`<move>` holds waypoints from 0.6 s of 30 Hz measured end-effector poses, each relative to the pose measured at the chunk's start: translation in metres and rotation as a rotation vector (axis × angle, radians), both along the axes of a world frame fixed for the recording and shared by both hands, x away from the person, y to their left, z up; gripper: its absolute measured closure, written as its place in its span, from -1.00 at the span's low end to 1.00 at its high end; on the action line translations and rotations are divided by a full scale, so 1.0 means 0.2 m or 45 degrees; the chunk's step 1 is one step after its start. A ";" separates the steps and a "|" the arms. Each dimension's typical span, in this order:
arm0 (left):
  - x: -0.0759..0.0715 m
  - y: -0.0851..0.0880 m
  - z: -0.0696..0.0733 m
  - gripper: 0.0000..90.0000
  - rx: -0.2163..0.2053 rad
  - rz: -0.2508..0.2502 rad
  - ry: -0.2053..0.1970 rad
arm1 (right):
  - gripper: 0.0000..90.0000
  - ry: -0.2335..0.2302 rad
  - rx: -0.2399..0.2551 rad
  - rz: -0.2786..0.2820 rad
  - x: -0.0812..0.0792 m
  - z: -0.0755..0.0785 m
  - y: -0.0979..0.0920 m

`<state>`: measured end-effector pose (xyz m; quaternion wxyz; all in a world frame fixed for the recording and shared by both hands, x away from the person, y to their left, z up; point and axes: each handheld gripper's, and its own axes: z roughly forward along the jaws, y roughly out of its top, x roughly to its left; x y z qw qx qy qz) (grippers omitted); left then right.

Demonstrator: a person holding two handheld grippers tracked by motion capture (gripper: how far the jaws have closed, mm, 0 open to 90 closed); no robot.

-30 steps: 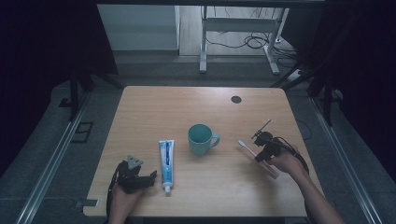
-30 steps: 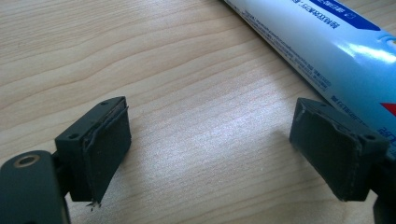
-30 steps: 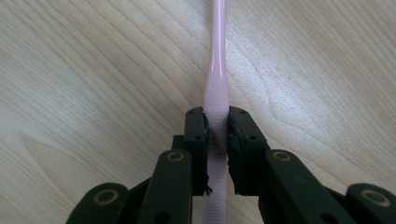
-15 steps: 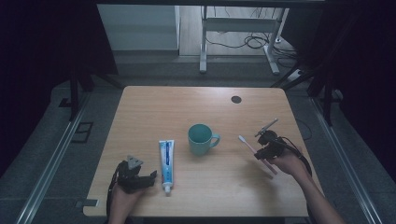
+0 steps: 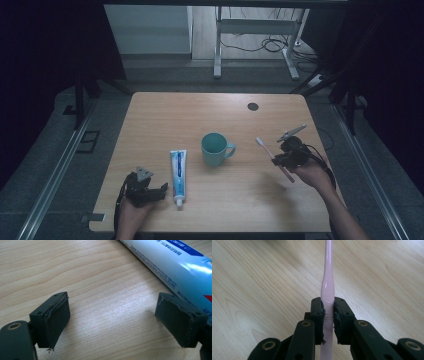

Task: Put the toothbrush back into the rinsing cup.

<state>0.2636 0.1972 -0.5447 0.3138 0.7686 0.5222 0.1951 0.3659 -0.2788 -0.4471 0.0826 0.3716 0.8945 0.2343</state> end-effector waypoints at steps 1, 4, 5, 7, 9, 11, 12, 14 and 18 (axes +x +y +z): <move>0.00 0.00 0.00 -0.72 0.000 0.000 0.000 | 0.74 -0.016 0.016 0.000 -0.01 0.01 0.00; 0.00 0.00 0.00 -0.72 0.000 0.000 0.000 | 0.74 -0.042 0.043 -0.002 -0.02 0.02 -0.01; 0.00 0.00 0.00 -0.72 0.000 0.000 0.000 | 0.74 -0.042 0.043 -0.002 -0.02 0.02 -0.01; 0.00 0.00 0.00 -0.72 0.000 0.000 0.000 | 0.74 -0.066 0.077 0.001 -0.03 0.02 -0.02; 0.00 0.00 0.00 -0.72 0.000 0.000 0.000 | 0.74 -0.073 0.085 -0.002 -0.04 0.02 -0.02; 0.00 0.00 0.00 -0.72 0.000 0.000 0.000 | 0.74 -0.102 0.109 -0.006 -0.05 0.03 -0.02; 0.00 0.00 0.00 -0.72 0.000 0.000 0.000 | 0.74 -0.113 0.118 -0.007 -0.05 0.04 -0.03; 0.00 0.00 0.00 -0.72 0.000 0.000 0.000 | 0.74 -0.122 0.131 -0.005 -0.06 0.04 -0.03; 0.00 0.00 0.00 -0.72 0.000 0.000 0.000 | 0.74 -0.182 0.195 -0.003 -0.08 0.09 -0.02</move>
